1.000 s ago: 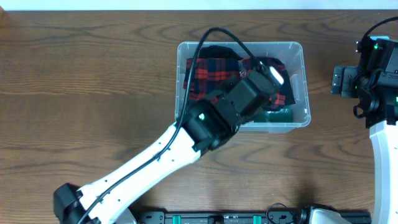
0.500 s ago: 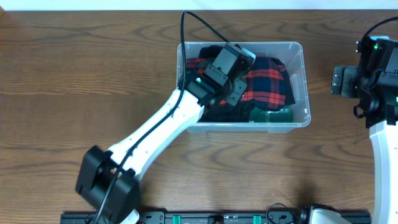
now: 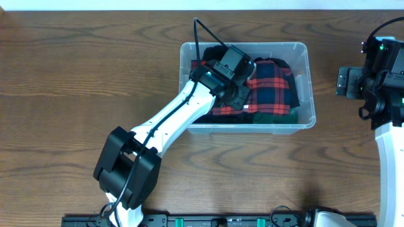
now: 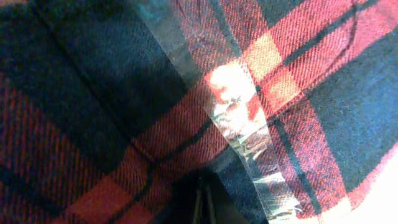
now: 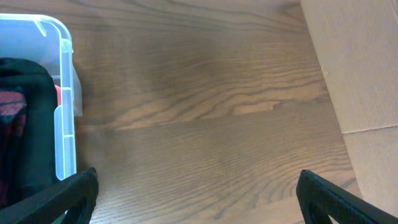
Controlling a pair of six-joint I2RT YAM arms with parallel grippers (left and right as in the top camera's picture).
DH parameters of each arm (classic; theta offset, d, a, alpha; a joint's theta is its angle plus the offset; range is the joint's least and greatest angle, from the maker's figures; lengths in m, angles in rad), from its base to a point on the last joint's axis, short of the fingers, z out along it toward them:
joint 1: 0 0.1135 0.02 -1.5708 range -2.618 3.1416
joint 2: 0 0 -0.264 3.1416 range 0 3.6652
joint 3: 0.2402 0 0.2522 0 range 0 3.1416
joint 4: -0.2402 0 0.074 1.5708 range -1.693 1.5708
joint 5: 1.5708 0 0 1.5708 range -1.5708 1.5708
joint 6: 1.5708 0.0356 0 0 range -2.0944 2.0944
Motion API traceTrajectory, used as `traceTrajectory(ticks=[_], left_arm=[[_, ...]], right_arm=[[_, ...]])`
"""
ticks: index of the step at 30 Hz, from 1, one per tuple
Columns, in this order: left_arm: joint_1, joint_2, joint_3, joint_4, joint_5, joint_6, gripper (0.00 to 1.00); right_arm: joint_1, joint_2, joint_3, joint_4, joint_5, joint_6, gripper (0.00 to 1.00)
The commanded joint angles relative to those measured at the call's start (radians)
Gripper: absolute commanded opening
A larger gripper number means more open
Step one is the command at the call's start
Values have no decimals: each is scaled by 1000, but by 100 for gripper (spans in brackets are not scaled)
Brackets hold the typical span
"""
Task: Pack container
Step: 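Spread and press the plaid shirt flat in the bin with the left gripper, then release the plaid shirt and lift the left gripper out of the bin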
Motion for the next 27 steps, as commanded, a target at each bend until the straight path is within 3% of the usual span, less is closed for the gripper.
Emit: traceTrajectory(ticks=[1,9,11,15,19,27], left_arm=[[13,-3,21,0,26,-9,6],[88,-209,33,34,-138,-8,8],[141,-264,33,22,-159,-8,27],[278,-363,33,-11,-165,-8,48],[427,-438,33,-50,-165,-9,99],[648,-462,32,-121,-165,-8,98]], right_arm=[[-4,-6,8,0,10,18,99],[-4,-6,8,0,10,18,99],[-4,-6,8,0,10,18,99],[-4,-6,8,0,10,18,99],[-4,-6,8,0,10,18,99],[-4,-6,8,0,10,18,99]])
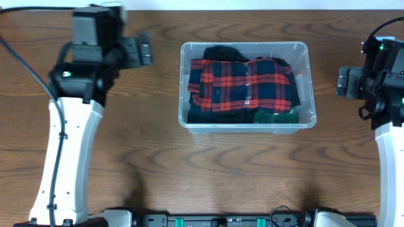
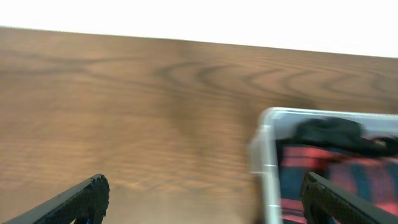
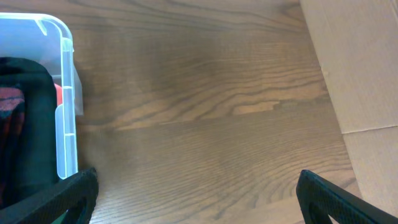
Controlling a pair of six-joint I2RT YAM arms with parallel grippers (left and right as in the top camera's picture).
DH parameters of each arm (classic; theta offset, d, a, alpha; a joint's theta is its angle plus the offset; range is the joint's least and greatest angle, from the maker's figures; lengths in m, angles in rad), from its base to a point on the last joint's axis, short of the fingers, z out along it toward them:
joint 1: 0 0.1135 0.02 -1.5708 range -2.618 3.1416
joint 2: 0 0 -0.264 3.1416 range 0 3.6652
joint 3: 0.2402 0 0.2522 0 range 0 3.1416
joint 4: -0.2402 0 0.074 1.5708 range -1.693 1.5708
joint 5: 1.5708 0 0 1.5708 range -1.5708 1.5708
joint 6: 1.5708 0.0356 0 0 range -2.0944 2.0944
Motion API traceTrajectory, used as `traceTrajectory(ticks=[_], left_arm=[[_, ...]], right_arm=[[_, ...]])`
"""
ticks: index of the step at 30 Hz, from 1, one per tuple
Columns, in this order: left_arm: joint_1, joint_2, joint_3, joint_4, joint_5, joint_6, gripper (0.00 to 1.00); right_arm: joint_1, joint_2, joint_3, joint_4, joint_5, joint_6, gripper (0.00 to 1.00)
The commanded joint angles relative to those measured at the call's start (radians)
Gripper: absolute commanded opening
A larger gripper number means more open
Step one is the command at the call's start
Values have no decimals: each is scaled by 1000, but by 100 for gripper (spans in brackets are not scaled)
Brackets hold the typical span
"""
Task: Pack container
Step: 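Release the plaid shirt and lift the left gripper out of the bin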
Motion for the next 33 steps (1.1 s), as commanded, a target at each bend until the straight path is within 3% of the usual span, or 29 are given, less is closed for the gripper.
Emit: traceTrajectory(ticks=[1,33], left_arm=[[57,-1,20,-8,-6,-2,98],[92,-44,-29,-13,-6,-2,98]], right_arm=[[-4,-6,8,0,10,18,99],[-4,-6,8,0,10,18,99]])
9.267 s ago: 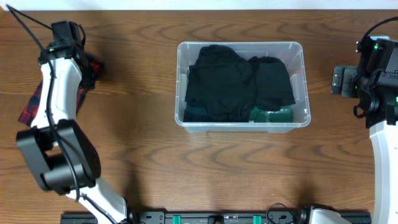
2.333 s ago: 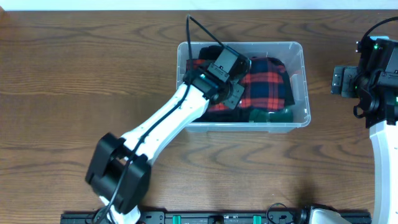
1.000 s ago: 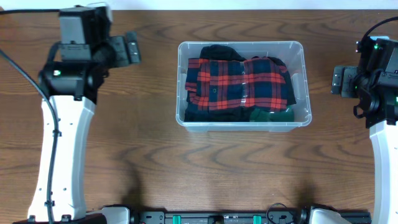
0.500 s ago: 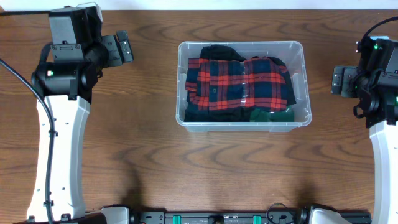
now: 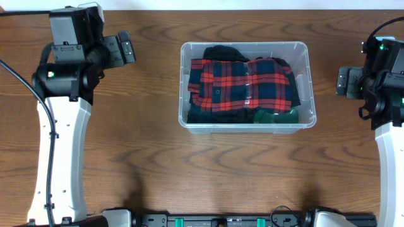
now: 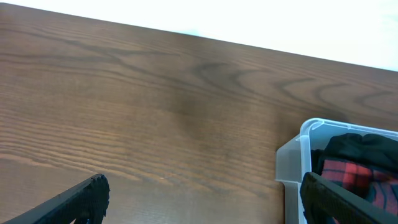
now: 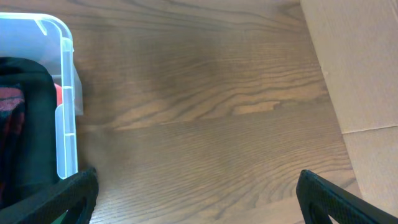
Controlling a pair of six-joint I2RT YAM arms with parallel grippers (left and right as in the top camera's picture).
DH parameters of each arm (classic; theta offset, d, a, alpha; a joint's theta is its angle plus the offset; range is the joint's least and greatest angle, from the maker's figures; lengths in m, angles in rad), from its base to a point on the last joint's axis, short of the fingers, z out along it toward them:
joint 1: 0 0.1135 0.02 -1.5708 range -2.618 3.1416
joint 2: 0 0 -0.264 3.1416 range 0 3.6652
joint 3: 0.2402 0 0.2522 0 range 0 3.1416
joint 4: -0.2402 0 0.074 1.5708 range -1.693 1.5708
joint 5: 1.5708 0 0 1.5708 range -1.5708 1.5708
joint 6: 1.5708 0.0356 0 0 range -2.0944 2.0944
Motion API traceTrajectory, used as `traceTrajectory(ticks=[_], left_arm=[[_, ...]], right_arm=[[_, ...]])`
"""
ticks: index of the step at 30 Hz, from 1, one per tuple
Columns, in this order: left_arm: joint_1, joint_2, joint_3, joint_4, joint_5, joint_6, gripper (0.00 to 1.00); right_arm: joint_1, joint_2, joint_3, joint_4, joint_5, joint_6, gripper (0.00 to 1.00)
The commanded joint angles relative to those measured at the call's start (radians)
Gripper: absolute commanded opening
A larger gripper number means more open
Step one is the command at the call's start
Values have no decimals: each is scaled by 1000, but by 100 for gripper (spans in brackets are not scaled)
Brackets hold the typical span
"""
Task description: Pack container
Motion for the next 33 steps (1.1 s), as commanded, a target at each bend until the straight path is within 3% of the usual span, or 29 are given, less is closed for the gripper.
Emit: traceTrajectory(ticks=[1,11,21,26,33], left_arm=[[3,-51,-28,-8,-5,-2,98],[3,-196,-116,-121,-9,2,98],[3,-412,-459,-83,-8,-2,98],[3,-539,-716,140,0,-3,98],[3,-739,-1110,580,59,-3,98]], right_arm=[[-4,-6,8,0,10,18,99],[-4,-6,8,0,10,18,99],[-4,-6,8,0,10,18,99],[-4,-6,8,0,10,18,99],[-4,-6,8,0,10,18,99]])
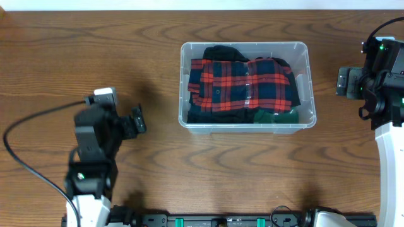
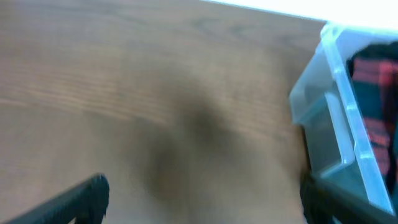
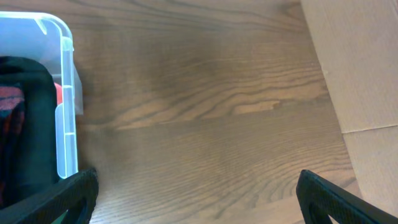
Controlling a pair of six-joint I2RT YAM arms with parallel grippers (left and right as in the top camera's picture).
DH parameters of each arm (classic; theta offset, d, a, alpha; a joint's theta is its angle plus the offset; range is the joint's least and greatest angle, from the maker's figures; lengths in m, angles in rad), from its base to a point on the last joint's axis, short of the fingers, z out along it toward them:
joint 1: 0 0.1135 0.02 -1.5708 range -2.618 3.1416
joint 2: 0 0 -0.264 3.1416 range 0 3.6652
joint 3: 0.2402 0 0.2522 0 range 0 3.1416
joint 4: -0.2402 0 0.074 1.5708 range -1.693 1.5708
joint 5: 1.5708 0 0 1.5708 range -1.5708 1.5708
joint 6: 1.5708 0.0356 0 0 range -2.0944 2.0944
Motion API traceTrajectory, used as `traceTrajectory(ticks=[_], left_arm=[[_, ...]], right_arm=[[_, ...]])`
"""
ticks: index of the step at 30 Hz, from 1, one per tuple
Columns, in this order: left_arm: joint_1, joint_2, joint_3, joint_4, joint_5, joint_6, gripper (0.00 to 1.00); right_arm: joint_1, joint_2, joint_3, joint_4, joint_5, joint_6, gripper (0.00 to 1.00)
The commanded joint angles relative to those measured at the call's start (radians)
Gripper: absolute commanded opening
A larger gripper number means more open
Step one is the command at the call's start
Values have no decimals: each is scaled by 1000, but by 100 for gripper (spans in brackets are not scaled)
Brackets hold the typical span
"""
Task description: Pack container
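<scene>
A clear plastic container (image 1: 309, 69) stands at the back middle of the wooden table, its corner also showing in the left wrist view (image 2: 333, 93) and right wrist view (image 3: 65, 106). Folded in it lies a red and dark plaid shirt (image 1: 243, 85) over black and green clothes (image 1: 274, 115). My left gripper (image 1: 137, 120) hangs open over bare wood left of the container, nothing between its fingers (image 2: 74, 199). My right gripper (image 1: 341, 82) is open to the right of the container, empty as well.
A pale cardboard surface (image 3: 360, 74) lies beyond the table's right edge. A black rail (image 1: 221, 221) runs along the front edge. Bare wood spreads left, right and in front of the container.
My left arm has come down from the back left corner toward the front left, its gripper now lower beside the container's left wall. The right arm has kept still.
My left gripper was down inside the container against the plaid shirt. Then it stood open at the back left, clear of the container, the shirt lying folded inside. It stayed there a moment, and now sits at the front left.
</scene>
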Motion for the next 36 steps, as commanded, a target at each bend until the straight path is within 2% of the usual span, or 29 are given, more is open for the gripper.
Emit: traceTrajectory(ticks=[1,6,13,28,36], left_arm=[[3,-95,-158,139,33,-2,98],[3,-216,-358,332,33,-2,98],[3,-332,-506,447,33,-2,98],[2,-532,-571,419,22,-2,98],[2,-637,-571,298,21,-2,98]], right_arm=[[-3,-6,8,2,10,18,99],[-4,-6,8,2,10,18,99],[-4,-6,8,2,10,18,99],[-4,-6,8,1,10,18,99],[-4,-6,8,2,10,18,99]])
